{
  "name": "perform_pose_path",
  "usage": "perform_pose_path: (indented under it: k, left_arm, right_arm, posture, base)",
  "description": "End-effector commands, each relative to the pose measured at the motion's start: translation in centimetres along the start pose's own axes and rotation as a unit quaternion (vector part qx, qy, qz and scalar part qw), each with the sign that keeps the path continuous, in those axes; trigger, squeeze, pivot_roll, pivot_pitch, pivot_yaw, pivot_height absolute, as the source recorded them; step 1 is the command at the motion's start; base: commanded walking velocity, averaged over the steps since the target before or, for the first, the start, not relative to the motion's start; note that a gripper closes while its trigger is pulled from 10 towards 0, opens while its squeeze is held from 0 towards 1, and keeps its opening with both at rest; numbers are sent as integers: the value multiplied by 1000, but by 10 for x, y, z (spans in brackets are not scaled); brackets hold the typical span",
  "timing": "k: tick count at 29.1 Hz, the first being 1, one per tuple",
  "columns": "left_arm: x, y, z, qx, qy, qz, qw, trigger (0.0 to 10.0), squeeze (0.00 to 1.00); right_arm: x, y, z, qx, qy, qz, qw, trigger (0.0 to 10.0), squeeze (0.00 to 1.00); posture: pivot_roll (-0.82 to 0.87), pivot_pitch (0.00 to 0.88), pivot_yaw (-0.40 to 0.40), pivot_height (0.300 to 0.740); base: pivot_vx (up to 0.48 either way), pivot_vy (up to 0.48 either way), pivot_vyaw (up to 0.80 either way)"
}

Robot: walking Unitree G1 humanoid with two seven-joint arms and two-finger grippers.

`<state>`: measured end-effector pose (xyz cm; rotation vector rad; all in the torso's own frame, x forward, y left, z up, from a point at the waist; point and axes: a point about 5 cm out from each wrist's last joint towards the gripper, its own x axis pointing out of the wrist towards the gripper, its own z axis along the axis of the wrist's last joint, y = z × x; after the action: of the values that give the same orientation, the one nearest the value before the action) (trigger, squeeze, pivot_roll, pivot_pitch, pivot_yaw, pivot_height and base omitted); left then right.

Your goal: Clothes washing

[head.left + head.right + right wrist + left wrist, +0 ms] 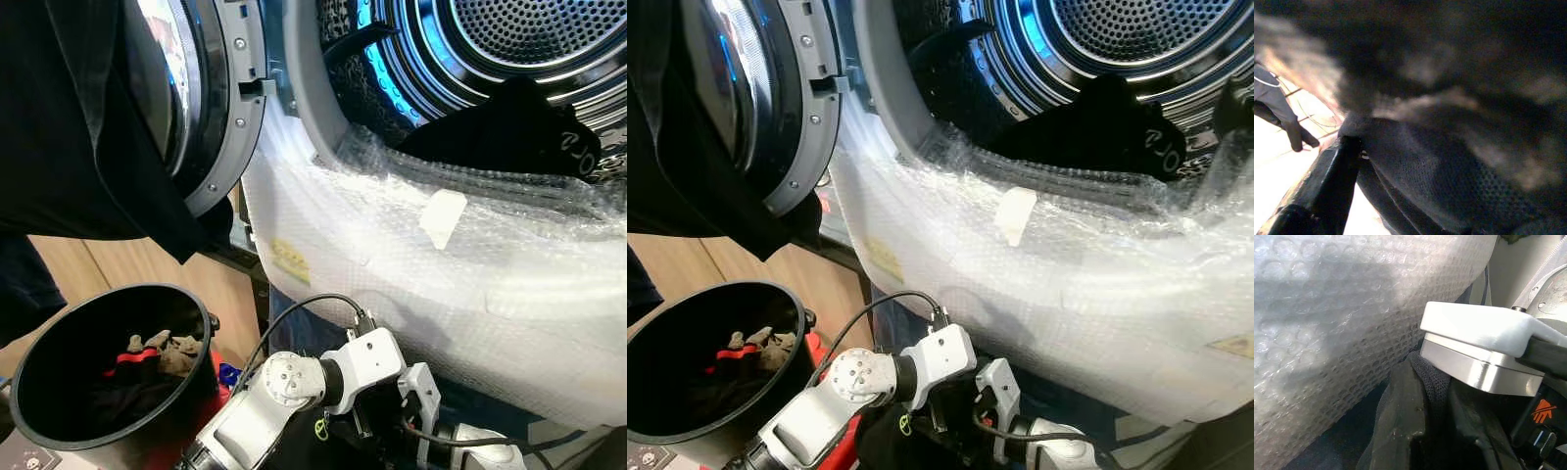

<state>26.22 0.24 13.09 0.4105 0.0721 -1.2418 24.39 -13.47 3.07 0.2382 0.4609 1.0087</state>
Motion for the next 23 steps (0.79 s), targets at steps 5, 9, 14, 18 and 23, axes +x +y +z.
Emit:
perform_pose_path:
  k: [5,9,14,18,23]
  left_arm:
    - [7,-4,33,35,-80,-14,996,0,0]
    - [7,-3,37,37,-84,-12,996,0,0]
    - [6,-4,38,35,-86,-14,996,0,0]
    - [6,-5,36,31,-85,-13,996,0,0]
    - [6,-3,36,35,-82,-13,996,0,0]
  right_arm:
    - [7,-6,-12,94,-2,-39,995,10000,0]
    - [9,-8,-16,109,-18,-59,992,10000,0]
    - [7,-2,-25,112,-23,-48,992,8431,0]
    - [4,0,-30,117,-26,-48,992,0,0]
    - [6,2,-27,111,-35,-34,993,0,0]
  posture:
    - [153,0,57,740]
    - [160,0,60,740]
    - [158,0,64,740]
    - [157,0,62,740]
    - [147,0,78,740]
  base:
    - [0,0,0]
    - [0,0,0]
    - [0,0,0]
    - [0,0,0]
    - [0,0,0]
